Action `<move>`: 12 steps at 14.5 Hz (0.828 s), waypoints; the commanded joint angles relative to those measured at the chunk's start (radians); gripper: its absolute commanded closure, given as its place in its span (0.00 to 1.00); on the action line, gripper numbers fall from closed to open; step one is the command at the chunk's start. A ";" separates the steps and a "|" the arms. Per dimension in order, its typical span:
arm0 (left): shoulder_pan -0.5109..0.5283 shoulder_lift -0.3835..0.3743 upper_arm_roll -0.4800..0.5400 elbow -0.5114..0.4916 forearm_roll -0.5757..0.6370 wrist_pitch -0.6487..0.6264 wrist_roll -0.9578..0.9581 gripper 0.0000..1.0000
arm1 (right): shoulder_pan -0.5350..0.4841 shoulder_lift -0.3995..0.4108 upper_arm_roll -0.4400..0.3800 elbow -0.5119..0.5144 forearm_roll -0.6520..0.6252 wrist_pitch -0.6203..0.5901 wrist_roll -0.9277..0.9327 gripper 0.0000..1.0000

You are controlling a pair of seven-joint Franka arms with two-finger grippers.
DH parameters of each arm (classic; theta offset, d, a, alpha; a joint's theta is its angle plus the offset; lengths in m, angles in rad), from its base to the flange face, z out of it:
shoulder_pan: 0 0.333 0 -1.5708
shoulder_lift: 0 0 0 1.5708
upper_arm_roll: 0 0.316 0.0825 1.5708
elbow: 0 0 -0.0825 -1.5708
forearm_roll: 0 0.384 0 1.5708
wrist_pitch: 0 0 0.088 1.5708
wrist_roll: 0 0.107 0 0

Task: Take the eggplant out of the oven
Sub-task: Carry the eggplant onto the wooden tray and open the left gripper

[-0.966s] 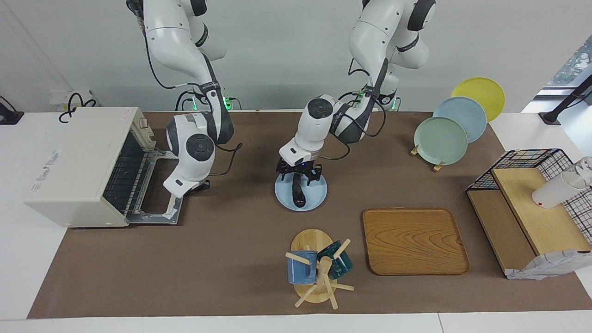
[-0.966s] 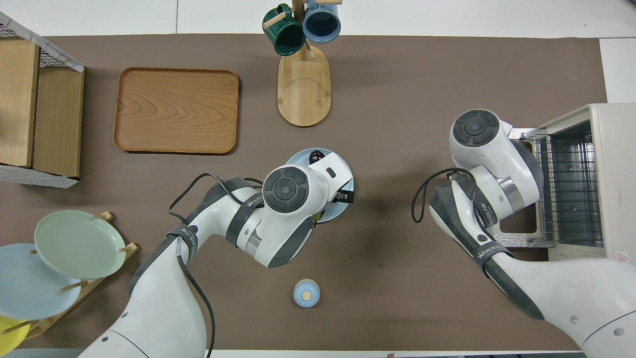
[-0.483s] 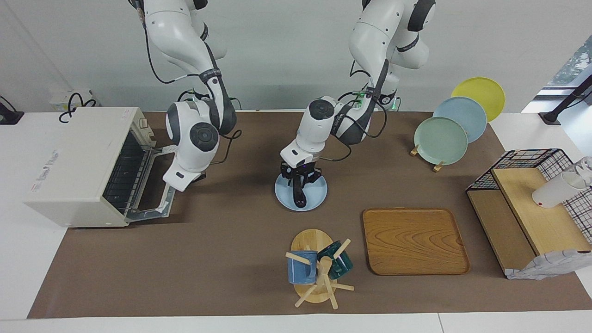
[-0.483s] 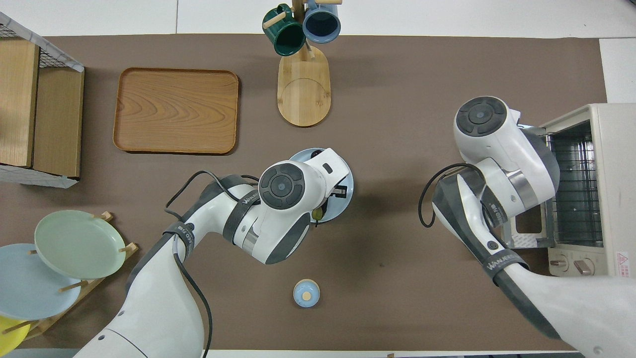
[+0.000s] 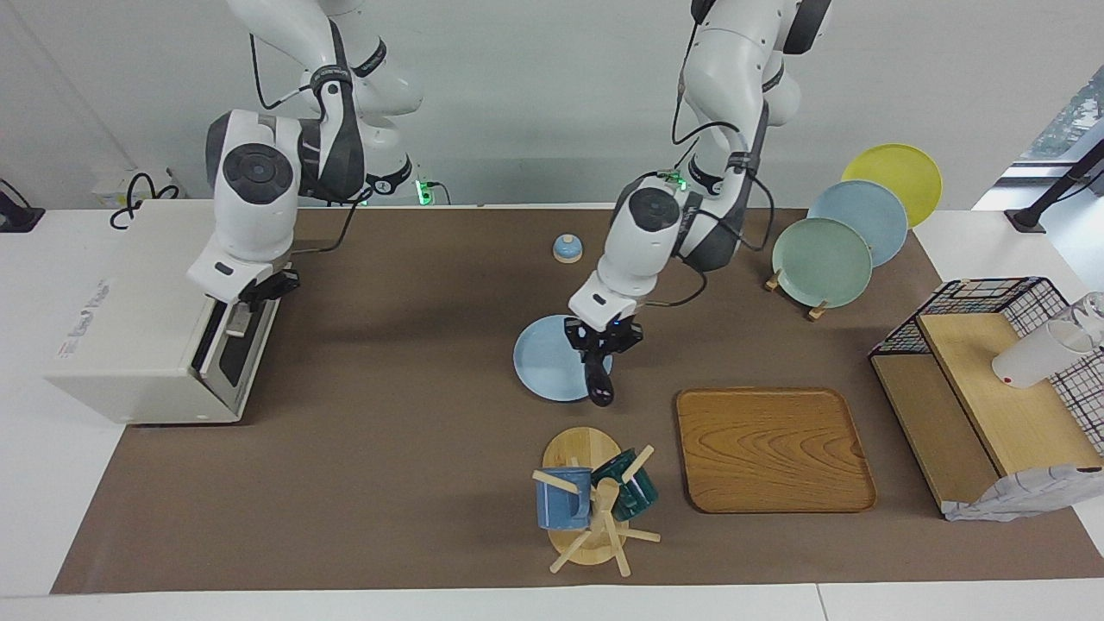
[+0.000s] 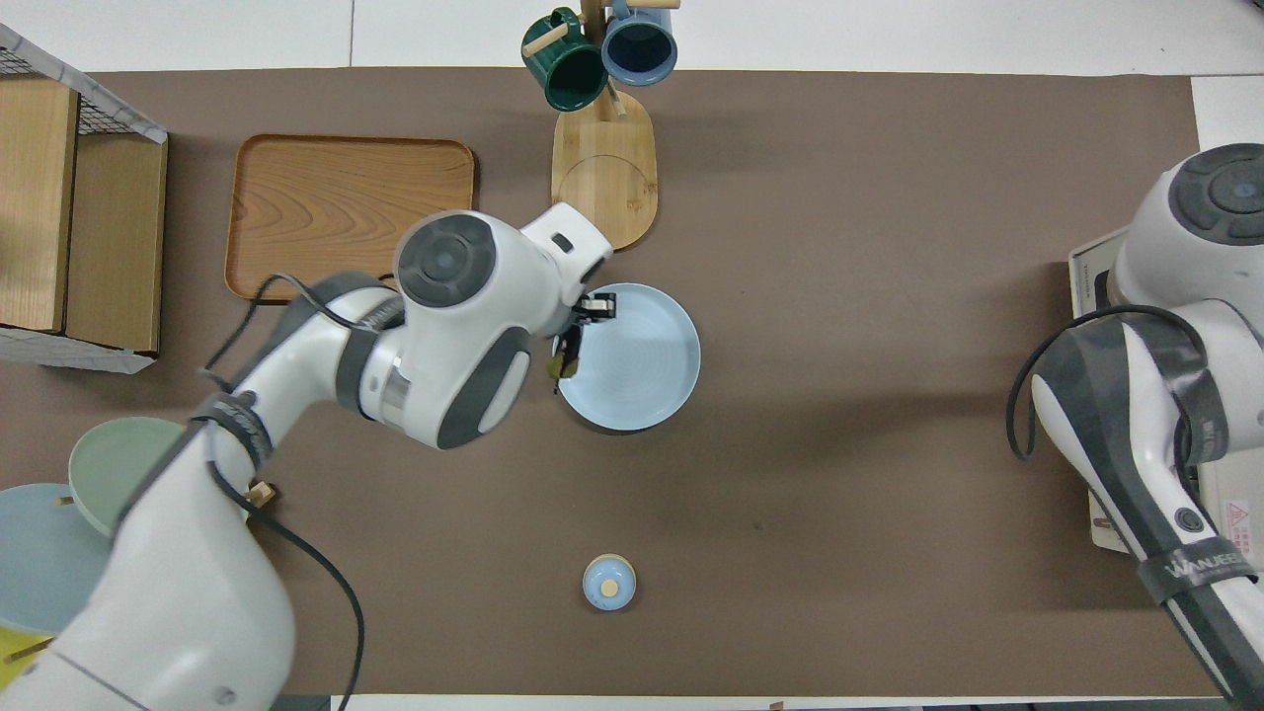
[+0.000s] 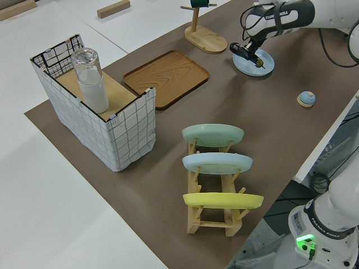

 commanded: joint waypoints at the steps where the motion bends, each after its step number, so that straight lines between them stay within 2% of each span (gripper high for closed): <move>1: 0.118 0.031 -0.007 0.134 -0.018 -0.160 0.093 1.00 | -0.015 -0.004 0.001 -0.012 0.074 -0.062 -0.031 1.00; 3: 0.205 0.041 -0.007 0.137 -0.008 -0.151 0.107 1.00 | -0.014 -0.024 0.001 0.087 0.138 -0.183 -0.033 1.00; 5: 0.270 0.067 -0.007 0.174 -0.011 -0.151 0.145 1.00 | -0.015 -0.029 0.001 0.208 0.210 -0.275 -0.034 0.89; 6: 0.276 0.097 -0.007 0.203 -0.008 -0.149 0.145 1.00 | -0.015 -0.038 -0.002 0.251 0.270 -0.293 -0.042 0.85; 7: 0.284 0.128 -0.005 0.214 -0.007 -0.139 0.150 1.00 | -0.023 -0.043 -0.004 0.265 0.327 -0.300 -0.050 0.78; 8: 0.308 0.157 -0.005 0.226 -0.005 -0.110 0.165 1.00 | -0.041 -0.047 -0.004 0.276 0.409 -0.303 -0.050 0.63; 9: 0.322 0.195 -0.004 0.238 0.001 -0.078 0.183 1.00 | -0.044 -0.049 -0.004 0.293 0.483 -0.310 -0.048 0.43; 11: 0.340 0.248 -0.005 0.237 0.034 0.001 0.188 1.00 | -0.040 -0.052 -0.002 0.293 0.499 -0.308 -0.039 0.15; 12: 0.339 0.251 -0.005 0.223 0.054 0.059 0.190 1.00 | -0.040 -0.054 -0.002 0.292 0.498 -0.314 -0.038 0.00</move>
